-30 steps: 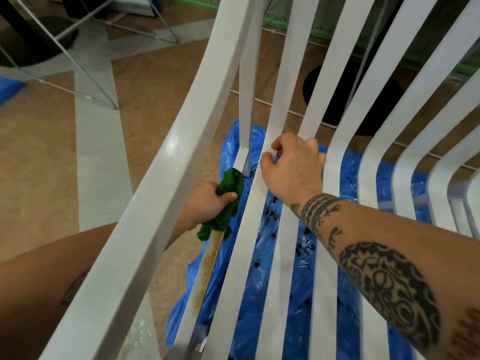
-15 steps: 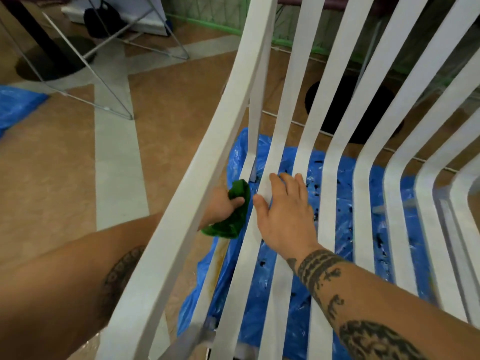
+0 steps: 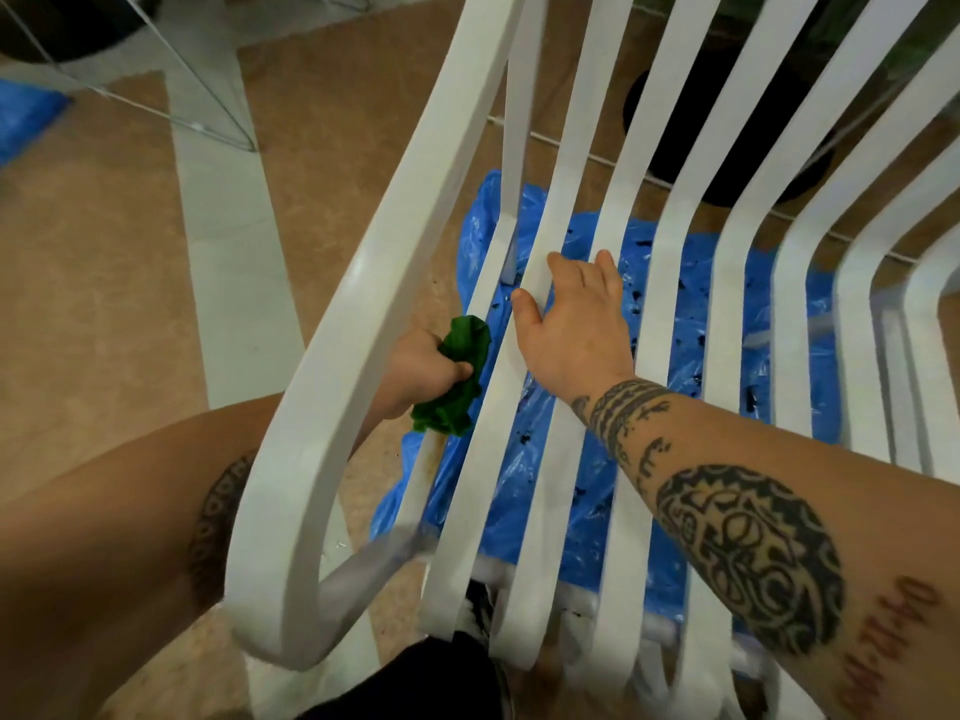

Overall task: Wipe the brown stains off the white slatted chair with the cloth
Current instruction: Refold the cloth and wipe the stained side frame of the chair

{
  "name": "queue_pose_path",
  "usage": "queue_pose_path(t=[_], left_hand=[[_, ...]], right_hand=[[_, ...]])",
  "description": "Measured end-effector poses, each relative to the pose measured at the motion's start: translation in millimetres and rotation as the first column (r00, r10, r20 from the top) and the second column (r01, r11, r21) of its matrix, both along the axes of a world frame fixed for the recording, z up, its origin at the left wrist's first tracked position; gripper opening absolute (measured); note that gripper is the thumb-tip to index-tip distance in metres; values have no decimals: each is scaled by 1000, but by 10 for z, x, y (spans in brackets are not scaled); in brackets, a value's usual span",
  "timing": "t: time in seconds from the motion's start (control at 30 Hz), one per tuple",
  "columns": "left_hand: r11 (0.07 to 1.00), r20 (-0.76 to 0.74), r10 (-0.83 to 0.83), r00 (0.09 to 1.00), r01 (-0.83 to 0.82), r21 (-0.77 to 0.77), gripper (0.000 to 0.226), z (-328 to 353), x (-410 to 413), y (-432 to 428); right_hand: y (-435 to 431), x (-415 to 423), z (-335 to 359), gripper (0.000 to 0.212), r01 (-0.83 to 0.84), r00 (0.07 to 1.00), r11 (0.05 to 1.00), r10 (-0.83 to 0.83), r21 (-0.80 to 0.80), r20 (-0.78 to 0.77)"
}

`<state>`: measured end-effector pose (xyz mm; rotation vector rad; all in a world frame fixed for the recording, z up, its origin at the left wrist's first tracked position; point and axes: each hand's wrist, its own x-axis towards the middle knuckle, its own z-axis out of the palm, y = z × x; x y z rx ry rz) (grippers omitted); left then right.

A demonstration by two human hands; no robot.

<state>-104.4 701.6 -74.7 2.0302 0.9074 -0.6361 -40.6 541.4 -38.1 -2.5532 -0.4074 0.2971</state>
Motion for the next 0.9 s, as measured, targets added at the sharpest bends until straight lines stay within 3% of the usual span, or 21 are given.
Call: queue_pose_path(t=[0.27,0.57,0.9], left_hand=[[992,-62,-127,990,125,-30,39,72,-275,-43],[988,-23,-24,999,21,-150,25,-79,-706,-113],[951,-135,-12,991,-30,-308,39,-190,-1131,-22]], right_hand=[[7,-1,-4,65,4,1000,1000,-4,-6,-8],[13,13,-37,65,9,1000,1000,-9,2,-9],[16,13,-38,65,25,999,1000,-25,16,-20]])
